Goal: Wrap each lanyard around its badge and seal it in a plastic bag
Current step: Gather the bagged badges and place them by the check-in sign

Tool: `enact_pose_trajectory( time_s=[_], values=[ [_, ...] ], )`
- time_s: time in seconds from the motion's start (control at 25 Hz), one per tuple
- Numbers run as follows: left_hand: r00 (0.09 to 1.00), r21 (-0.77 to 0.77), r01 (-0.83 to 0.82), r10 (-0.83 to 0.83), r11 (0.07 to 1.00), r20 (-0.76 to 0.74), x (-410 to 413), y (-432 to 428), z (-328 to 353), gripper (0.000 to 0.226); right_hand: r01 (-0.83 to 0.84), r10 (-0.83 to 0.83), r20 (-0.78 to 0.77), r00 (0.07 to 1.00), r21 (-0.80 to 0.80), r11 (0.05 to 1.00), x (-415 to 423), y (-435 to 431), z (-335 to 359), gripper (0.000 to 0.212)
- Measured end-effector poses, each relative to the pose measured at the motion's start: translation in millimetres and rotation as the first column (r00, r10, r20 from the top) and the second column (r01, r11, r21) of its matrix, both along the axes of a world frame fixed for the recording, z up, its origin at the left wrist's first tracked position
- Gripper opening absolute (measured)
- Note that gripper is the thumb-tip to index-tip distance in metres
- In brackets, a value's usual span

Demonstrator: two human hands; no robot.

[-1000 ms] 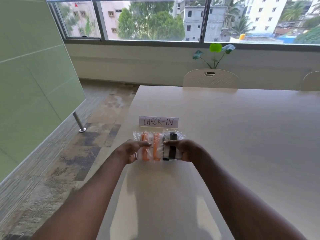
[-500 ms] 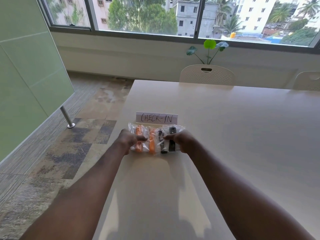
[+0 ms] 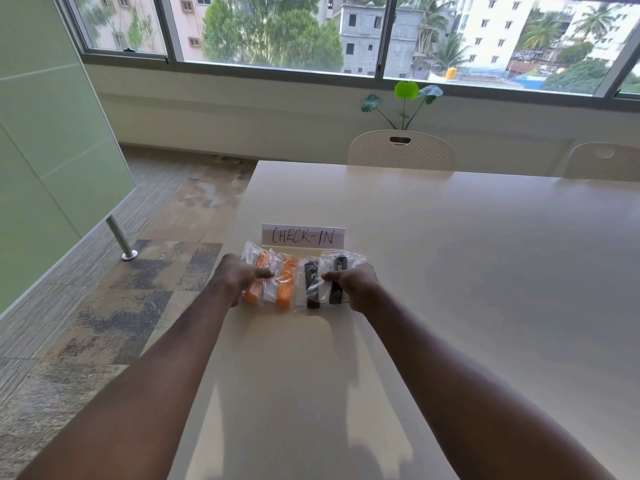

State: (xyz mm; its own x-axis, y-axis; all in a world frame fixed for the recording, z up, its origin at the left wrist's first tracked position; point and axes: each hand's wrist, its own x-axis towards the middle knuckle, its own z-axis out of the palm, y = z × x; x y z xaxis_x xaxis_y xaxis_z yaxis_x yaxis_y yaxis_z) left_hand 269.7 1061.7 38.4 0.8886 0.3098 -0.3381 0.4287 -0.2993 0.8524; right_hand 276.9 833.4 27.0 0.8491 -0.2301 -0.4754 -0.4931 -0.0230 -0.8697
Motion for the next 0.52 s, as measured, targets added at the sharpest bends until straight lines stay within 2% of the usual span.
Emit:
enact_pose_trajectory(
  time_s=[0.2,0.32,0.44,0.52],
  values=[
    [0.999,0.095,-0.041,0.041,0.995,-0.002,-1.9,-3.4,-2.2,0.043,-0.013,0.013,0.015,1.000,0.000,1.000,-5.8,-1.8,-4.4,0.055],
    [0.999,0.128,-0.043,0.041,0.991,0.016,-4.5,-2.9,-4.3,0.043,-0.036,0.038,0.026,0.999,-0.058,0.998,-6.3,-1.9,-3.2,0.054],
    [0.996,0.127,-0.081,0.074,0.989,0.060,-4.9,-0.5,-5.4,0.025,-0.056,0.058,0.029,0.998,-0.067,0.996,-4.9,-4.2,-0.5,0.043],
    [0.992,0.235,-0.107,0.089,0.966,0.087,-8.1,0.7,-4.8,0.011,-0.069,0.071,0.035,0.997,-0.071,0.995,-6.9,-7.6,1.5,0.043]
  ],
)
